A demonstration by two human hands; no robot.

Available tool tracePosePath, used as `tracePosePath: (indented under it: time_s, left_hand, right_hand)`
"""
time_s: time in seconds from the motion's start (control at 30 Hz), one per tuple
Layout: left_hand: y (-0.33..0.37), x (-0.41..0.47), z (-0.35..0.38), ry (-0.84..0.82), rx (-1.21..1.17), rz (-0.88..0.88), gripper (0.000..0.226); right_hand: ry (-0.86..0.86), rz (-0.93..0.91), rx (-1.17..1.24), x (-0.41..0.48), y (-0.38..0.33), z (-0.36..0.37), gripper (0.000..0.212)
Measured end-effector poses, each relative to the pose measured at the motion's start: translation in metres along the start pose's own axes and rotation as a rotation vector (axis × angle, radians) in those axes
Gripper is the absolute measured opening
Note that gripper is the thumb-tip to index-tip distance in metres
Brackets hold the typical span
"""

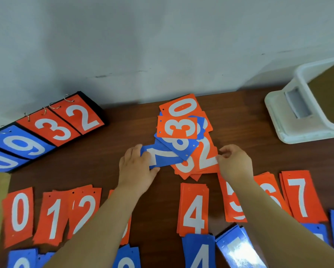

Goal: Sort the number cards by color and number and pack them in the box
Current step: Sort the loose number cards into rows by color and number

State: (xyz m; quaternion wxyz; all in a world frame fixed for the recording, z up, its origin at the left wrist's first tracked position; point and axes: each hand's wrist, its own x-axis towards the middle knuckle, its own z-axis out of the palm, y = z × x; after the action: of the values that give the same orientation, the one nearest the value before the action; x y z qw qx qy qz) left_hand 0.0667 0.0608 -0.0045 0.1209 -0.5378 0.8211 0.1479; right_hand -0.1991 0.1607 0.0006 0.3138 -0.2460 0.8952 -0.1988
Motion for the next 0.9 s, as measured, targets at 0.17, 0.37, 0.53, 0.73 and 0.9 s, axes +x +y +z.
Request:
tracePosePath:
  time_s: [0.17,0.37,0.53,0.73,0.9]
  left_hand:
    - [0.007,0.033,-0.020,-0.155,-0.084,0.059,0.070]
    - [0.011,0.028,-0.026,-0.163,-0.148,0.016,0.051]
    - [0.001,-0.010,-0.016,-0.104,-0.357,-0.040,0.017]
    - [0.005,-0.089,-0.018,-0.014,-0.640,-0.244,0.026]
    - [0.020,-0.169,-0.027,0.097,-0.836,-0.334,0.033]
  right_hand:
    - [0.092,0.039,0.084,0.000,0.007,-0.017,0.023]
    - [0.145,0.112,0.226,-0.002,0.020,-0.035,0.026]
    - [0.060,0.218,0.380,-0.013,0.034,-0.043,0.017]
    - [0.068,0.156,0.513,-0.060,0.049,-0.055,0.021]
    - [-0.029,-0.016,0.527,-0.123,0.058,-0.062,0.026]
